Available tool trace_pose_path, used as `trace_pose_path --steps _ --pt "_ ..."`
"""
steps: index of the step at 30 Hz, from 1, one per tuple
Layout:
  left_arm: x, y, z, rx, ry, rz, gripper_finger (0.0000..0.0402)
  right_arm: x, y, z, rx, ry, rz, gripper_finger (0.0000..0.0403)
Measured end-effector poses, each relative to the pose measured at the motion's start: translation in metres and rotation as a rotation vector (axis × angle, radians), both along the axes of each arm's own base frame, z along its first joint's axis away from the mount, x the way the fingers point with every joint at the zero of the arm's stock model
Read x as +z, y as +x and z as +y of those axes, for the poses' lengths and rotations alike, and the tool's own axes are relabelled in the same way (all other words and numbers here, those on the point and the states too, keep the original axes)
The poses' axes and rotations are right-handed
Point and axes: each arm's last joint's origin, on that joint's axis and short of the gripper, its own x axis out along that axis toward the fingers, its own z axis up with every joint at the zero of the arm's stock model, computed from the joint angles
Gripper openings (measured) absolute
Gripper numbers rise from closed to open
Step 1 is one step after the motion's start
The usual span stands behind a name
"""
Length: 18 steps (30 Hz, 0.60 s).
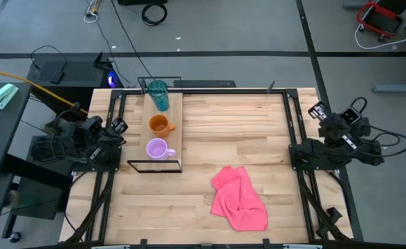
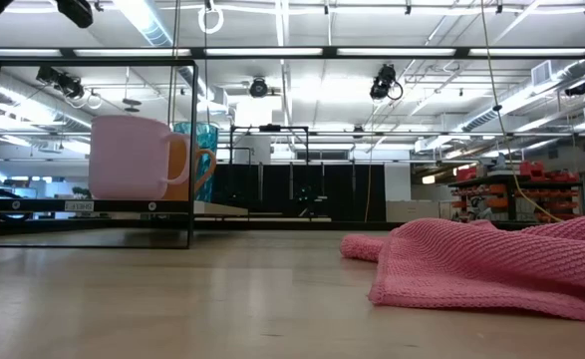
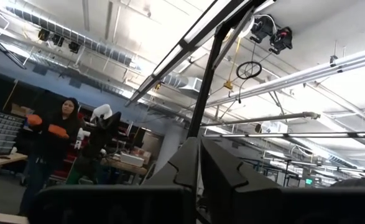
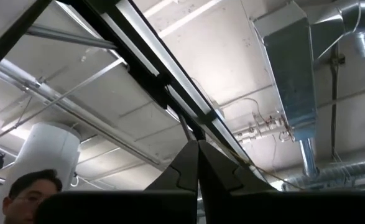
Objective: Stack small to large cups/mugs on shelf
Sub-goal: Return to Home Position
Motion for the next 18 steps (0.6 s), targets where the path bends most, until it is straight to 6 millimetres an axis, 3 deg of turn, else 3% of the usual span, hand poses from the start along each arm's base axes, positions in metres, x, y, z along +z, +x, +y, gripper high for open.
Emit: trace_pose_path --steps 15,18 --pt "0.002 -0.001 0.000 0.015 0.018 -0.029 0.0032 -0.003 0.006 -0.002 -0.016 0.048 0.064 0.0013" --pt "0.002 -0.001 0.000 0.016 0.020 -0.030 0.0027 -0.014 0.012 -0.003 -0.009 0.061 0.077 0.0013"
